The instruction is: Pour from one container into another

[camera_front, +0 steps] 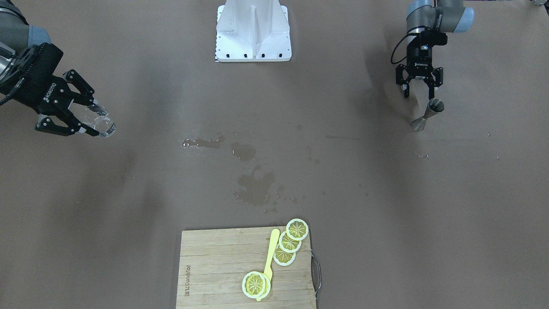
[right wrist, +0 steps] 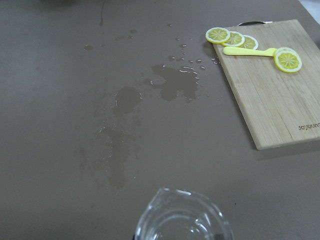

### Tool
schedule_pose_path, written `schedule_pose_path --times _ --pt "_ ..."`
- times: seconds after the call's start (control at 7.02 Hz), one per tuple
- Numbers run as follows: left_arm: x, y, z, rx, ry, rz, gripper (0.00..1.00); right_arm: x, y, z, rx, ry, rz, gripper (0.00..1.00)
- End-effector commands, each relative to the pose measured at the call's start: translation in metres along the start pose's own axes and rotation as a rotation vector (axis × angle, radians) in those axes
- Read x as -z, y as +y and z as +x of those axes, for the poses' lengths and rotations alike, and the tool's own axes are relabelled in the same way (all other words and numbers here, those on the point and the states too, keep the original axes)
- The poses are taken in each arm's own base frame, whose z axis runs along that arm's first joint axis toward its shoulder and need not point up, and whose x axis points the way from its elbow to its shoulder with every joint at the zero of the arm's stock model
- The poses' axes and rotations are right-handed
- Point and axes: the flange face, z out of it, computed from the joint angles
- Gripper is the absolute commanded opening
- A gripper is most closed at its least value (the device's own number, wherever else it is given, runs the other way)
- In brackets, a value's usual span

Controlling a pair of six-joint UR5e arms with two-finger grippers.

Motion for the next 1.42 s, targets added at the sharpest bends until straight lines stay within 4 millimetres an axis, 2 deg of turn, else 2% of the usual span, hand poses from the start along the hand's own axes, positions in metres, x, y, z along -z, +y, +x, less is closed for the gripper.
schedule_pose_path --times 0.0,0.28,0.71,0.85,1.0,1.14,1.28 --pt "-0.029 -0.009 0.010 0.008 -0.074 0.005 0.78 -0.003 -0.002 -0.002 0.004 -0.004 0.001 0.00" --pt "-0.048 -0.018 0.006 0.022 -0.118 0.017 0.70 -0.003 -0.005 -0.006 0.010 -0.012 0.005 0.00" --pt "-0.061 -0.012 -0.008 -0.055 -0.168 0.005 0.70 0.005 -0.017 -0.011 -0.021 -0.020 -0.015 0.00" --pt "-0.061 -0.013 -0.001 -0.042 -0.165 0.006 0.64 0.007 -0.017 -0.011 -0.025 -0.019 -0.015 0.00" --pt "-0.062 -0.012 0.004 -0.032 -0.164 0.007 0.52 0.009 -0.017 -0.010 -0.025 -0.014 -0.015 0.00" --pt "-0.062 -0.014 0.008 -0.021 -0.161 0.007 0.33 0.012 -0.015 -0.009 -0.029 -0.016 -0.013 0.00" --pt "-0.062 -0.018 0.013 0.012 -0.158 0.009 0.04 0.020 -0.013 -0.006 -0.035 -0.018 -0.008 0.00"
